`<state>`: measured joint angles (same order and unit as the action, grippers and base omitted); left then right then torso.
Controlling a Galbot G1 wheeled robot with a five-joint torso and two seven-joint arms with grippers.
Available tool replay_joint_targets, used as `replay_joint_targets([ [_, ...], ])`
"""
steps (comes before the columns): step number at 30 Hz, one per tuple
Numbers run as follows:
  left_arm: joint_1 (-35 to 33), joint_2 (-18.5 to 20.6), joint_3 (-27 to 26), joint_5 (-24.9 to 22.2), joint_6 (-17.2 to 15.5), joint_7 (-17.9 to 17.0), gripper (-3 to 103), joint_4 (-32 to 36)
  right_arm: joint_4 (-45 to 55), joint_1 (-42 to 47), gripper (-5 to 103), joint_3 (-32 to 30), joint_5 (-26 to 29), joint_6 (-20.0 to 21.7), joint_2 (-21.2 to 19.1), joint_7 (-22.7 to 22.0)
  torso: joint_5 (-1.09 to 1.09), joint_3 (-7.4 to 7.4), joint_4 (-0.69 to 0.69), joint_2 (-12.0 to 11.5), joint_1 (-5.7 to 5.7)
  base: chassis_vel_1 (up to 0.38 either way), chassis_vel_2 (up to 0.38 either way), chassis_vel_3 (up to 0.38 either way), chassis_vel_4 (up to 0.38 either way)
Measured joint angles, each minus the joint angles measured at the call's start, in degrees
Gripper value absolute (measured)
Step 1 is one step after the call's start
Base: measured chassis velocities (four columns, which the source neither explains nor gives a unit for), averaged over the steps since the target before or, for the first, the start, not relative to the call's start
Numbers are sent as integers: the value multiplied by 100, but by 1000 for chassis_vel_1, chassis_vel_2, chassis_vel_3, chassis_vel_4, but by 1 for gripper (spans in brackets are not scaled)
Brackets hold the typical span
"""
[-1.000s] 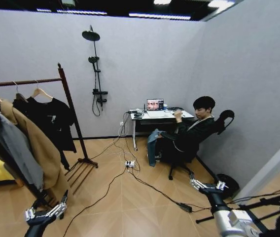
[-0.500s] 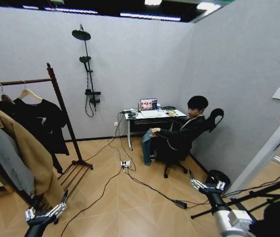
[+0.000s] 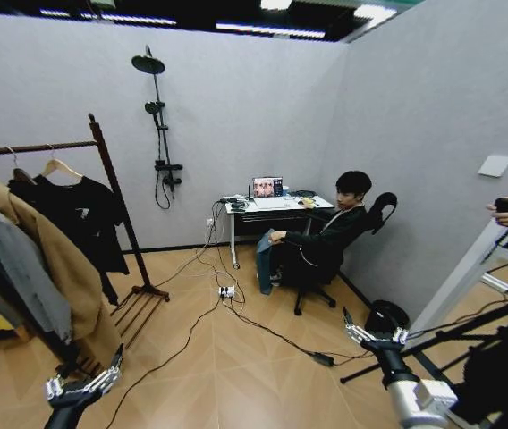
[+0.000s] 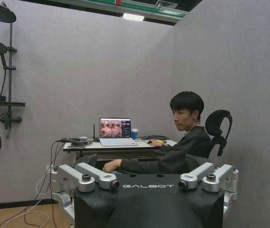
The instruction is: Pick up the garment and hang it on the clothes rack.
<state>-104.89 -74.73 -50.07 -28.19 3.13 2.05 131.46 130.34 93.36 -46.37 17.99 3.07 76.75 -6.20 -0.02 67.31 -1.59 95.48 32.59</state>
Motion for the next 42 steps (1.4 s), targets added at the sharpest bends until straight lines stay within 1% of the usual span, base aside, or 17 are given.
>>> replay_joint_targets([
  [2,0,0,0,0,0,5,100,1,0,1,100,-1,0,0,0,0,5,0,-4,1,-1,270,-267,-273,229],
  [6,0,0,1,0,0,3,100,0,0,0,100,-1,0,0,0,0,-2,-1,-4,1,0,283,-306,-289,288],
  [7,0,0,0,0,0,0,100,0,1,0,100,1,0,0,0,1,1,0,0,1,0,318,-333,-330,325],
  [8,1,0,1,0,0,4,100,1,0,0,100,-1,0,0,0,0,4,-1,-4,1,0,361,-333,-354,326],
  [10,0,0,0,0,0,1,100,0,0,1,100,0,0,0,0,0,6,-1,-3,1,-1,337,-338,-354,332],
  [11,0,0,0,0,1,-1,100,0,1,1,100,-2,0,0,0,0,-4,-2,-3,2,-3,337,-297,-295,332],
  [12,0,0,0,0,1,-1,100,0,1,1,100,-2,0,0,0,0,-4,-2,-3,2,-3,337,-297,-295,332],
  [13,-2,0,0,0,0,1,100,1,1,2,100,-1,0,0,0,0,2,-2,-2,4,-6,291,-200,-281,280],
  [14,-2,0,0,0,0,3,100,1,1,4,100,-2,0,0,0,0,5,-4,-4,7,-8,261,-200,-224,180],
  [16,-2,0,0,0,0,4,100,1,1,4,100,-2,0,0,0,0,3,-4,-4,7,-9,149,-156,-224,168],
  [18,-2,0,0,0,0,1,100,0,1,3,100,-1,0,0,0,0,-1,-3,-1,5,-8,31,-8,-148,156],
  [19,-1,0,0,0,1,1,100,1,1,3,100,-1,0,0,0,0,2,-3,-4,4,-7,31,-14,-22,68],
  [21,-1,0,0,0,0,1,100,1,1,1,100,-1,0,0,0,0,4,-1,-4,2,-4,16,-7,-11,34],
  [32,0,0,0,0,0,3,100,0,0,-2,100,-1,0,0,0,0,2,1,-4,-3,4,-69,20,68,-14],
  [38,-2,0,0,0,1,3,100,0,0,0,100,-1,0,0,0,0,2,-1,-1,1,-2,-82,-139,90,140],
  [39,-1,0,0,0,1,4,100,1,0,1,100,-1,0,0,0,0,5,-1,-3,1,-2,-129,-173,83,134],
  [42,-1,0,1,0,0,5,100,1,0,1,100,-2,0,0,0,0,4,-1,-4,1,-2,-83,-119,85,81],
])
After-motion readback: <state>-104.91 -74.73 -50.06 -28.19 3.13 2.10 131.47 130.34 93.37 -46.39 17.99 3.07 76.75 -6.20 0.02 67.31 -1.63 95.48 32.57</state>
